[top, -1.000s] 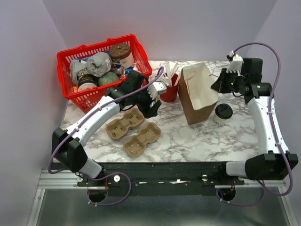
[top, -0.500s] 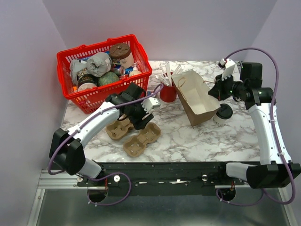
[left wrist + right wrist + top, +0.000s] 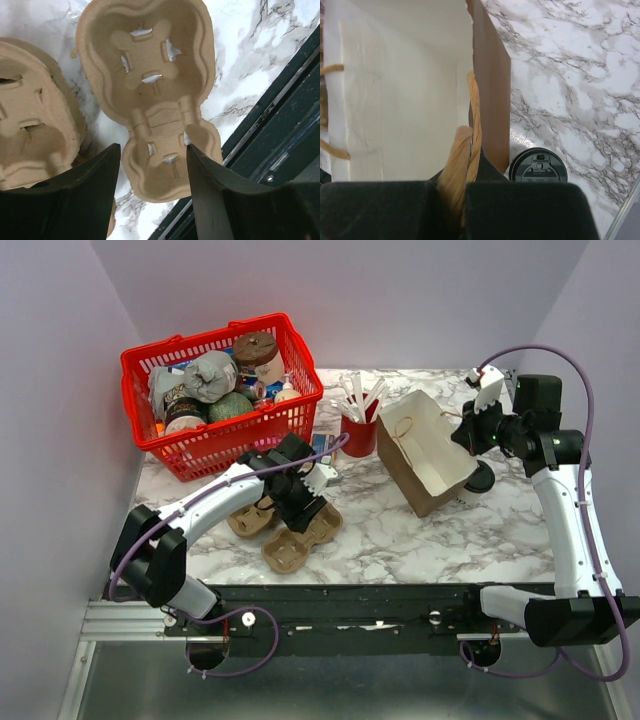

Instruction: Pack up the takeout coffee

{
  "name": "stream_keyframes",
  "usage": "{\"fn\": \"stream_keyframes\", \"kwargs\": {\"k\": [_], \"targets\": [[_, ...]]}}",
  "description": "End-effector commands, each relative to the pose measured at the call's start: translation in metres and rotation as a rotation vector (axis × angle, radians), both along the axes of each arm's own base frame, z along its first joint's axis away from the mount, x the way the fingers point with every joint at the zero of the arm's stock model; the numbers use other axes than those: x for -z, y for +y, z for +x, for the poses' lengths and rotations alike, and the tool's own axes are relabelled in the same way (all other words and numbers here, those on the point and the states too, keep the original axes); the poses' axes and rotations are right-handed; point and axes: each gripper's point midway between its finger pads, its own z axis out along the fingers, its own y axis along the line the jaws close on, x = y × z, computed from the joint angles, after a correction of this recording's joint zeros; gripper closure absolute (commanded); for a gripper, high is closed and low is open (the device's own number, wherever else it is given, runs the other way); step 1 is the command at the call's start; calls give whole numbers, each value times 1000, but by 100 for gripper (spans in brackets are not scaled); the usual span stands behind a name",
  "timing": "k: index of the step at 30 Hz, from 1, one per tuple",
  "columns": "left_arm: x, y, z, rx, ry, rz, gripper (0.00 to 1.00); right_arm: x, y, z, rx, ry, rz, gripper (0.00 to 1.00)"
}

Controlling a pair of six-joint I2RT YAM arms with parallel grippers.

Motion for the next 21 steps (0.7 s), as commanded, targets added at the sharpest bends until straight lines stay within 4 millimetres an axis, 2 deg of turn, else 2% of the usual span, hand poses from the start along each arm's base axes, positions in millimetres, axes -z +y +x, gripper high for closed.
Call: {"fn": "stream_keyframes", "kwargs": {"k": [1,8,12,21], "targets": [[5,-9,-11,-57,59,-18,37,-2,-5,3,42,9,-10,100],[19,-18,-17,-54,66,16,38,-2,-2,5,51,27,13,99],[27,-23,-19,-45,66,47,44,-1,-4,4,59,27,8,99],[32,-17,-11,-90,39,104,45,3,-4,2,62,35,11,99]]}}
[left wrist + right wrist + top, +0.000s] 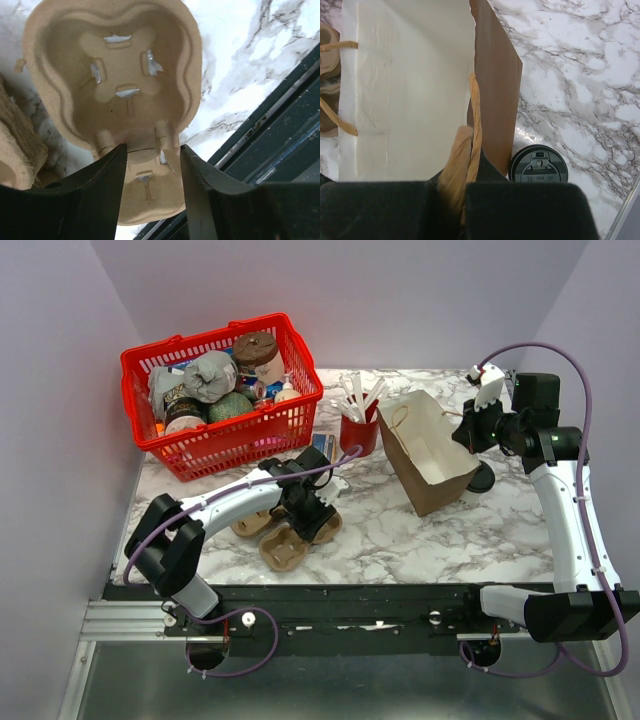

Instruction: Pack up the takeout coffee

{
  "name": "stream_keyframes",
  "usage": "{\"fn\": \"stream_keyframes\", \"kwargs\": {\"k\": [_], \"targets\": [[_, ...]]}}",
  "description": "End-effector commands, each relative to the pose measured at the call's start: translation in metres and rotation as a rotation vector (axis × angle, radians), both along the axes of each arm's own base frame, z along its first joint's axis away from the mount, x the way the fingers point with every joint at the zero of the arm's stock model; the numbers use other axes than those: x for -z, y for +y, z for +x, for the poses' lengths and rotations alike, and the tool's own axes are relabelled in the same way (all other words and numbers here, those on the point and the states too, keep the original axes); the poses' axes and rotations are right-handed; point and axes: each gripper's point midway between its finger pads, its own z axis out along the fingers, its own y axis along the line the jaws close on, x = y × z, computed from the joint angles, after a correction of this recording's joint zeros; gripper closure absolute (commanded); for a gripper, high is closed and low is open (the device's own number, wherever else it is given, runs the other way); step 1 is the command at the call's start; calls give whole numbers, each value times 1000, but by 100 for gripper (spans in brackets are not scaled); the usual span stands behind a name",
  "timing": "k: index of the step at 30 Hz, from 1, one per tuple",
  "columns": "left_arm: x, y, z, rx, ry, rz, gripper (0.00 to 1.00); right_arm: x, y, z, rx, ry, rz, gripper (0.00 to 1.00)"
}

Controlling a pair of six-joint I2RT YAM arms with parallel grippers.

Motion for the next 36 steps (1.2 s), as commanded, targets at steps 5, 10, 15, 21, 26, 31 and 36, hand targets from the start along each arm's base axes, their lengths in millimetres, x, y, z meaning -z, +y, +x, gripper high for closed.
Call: {"fn": "stream_keyframes", "kwargs": {"k": [5,10,15,21,26,31,36], "targets": [[-3,0,9,-41,-39,25,45,0,0,-1,12,13,3,99],[-5,2,12,-43,-58,27,42,2,1,0,10,18,3,99],[-11,8,12,-17,-91,38,43,4,2,2,6,25,7,100],[-10,17,15,41,-136,62,41,4,1,3,7,26,5,99],[-8,15,14,72,-132,52,41,1,3,5,6,23,14,99],[0,15,12,76,-113,63,41,1,3,5,3,23,13,99],[2,12,10,72,-90,54,41,5,4,2,1,32,17,99]]}}
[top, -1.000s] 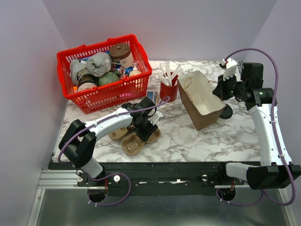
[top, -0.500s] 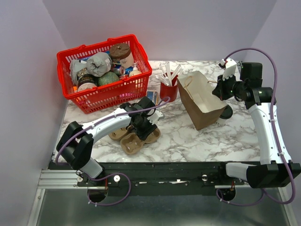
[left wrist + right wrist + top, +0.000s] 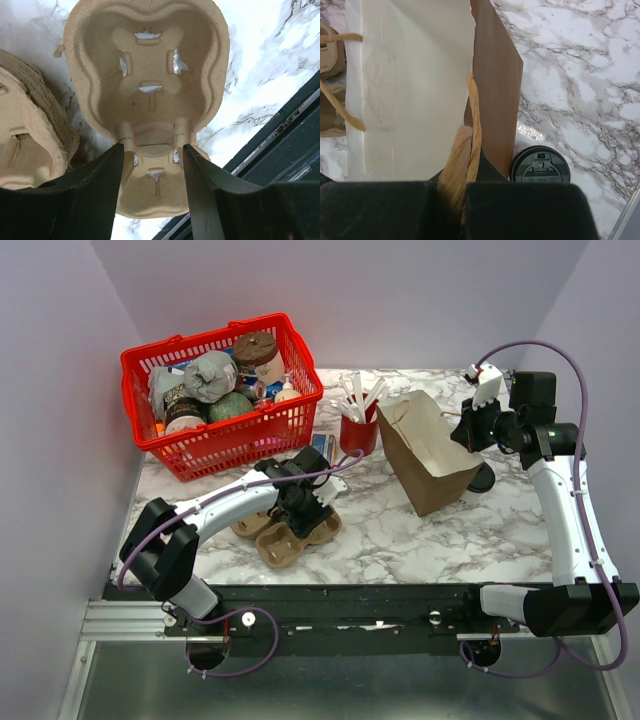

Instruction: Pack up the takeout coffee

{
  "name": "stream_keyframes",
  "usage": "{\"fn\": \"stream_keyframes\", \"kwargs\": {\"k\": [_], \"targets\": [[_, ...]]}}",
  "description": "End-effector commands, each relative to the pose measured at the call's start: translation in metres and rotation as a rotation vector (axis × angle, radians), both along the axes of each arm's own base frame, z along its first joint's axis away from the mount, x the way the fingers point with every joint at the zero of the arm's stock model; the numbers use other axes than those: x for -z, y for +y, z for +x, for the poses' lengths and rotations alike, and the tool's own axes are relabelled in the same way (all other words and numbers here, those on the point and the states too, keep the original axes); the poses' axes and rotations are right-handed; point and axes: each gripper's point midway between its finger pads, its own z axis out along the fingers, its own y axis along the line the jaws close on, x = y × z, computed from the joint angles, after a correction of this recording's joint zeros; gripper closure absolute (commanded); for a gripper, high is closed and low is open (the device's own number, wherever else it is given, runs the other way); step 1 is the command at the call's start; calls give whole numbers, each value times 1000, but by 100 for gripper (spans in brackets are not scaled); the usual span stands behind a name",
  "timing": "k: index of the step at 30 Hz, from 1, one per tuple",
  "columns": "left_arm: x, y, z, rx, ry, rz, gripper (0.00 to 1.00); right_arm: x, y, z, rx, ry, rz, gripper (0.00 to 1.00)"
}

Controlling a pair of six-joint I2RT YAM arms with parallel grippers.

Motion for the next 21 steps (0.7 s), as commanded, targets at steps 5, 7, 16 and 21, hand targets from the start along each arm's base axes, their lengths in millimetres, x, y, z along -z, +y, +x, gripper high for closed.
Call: {"fn": "stream_keyframes", "kwargs": {"k": [5,7,16,21], "targets": [[13,-3,-8,7,59,10,42,-1,3,-5,-1,6,14,100],[13,-5,-8,6,60,2,42,0,3,-5,-1,8,14,99],[19,-1,-11,2,70,19,44,2,3,-3,0,12,15,99],[21,1,-12,-1,69,19,45,1,4,0,-4,12,18,100]]}}
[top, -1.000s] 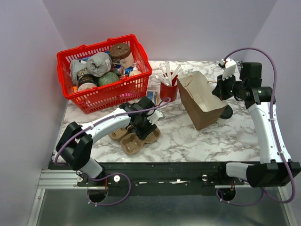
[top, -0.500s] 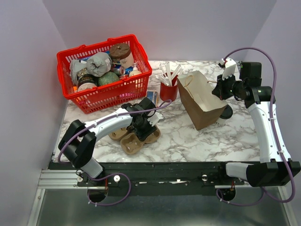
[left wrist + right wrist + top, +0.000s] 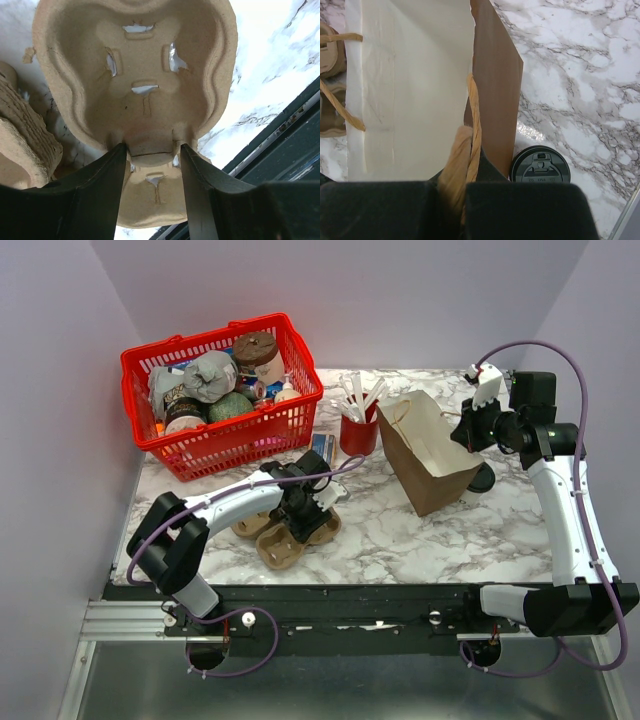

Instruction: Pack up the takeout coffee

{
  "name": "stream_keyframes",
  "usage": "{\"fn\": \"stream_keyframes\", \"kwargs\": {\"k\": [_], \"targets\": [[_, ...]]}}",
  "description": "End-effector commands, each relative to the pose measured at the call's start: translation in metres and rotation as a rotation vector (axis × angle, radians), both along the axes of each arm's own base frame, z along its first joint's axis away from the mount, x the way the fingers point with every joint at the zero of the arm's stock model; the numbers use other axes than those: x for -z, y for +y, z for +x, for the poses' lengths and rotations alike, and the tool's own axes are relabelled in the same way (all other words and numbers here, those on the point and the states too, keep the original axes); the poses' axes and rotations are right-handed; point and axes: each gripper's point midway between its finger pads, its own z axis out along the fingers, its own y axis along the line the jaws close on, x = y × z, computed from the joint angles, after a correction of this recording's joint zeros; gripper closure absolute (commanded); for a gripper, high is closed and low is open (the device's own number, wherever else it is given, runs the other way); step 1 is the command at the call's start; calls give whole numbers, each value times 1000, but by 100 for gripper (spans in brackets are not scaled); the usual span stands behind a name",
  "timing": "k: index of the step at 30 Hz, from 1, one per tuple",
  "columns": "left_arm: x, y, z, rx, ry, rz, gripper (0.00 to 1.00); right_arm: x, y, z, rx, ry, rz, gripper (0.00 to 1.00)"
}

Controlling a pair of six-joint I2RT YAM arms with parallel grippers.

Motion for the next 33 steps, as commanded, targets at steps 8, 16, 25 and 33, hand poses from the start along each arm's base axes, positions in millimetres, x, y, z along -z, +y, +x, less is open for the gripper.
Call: {"fn": "stream_keyframes", "kwargs": {"k": [8,16,25,33], "targets": [[4,-2,-1,-26,-3,-4,50,-2,5,3,-9,1,22,99],[7,-6,-1,-43,-4,9,46,2,5,-3,-6,4,20,100],[9,-4,6,-55,-47,60,58,4,5,-5,-6,5,23,99],[0,0,1,-42,-29,69,82,-16,-3,-6,2,-63,-29,100]]}}
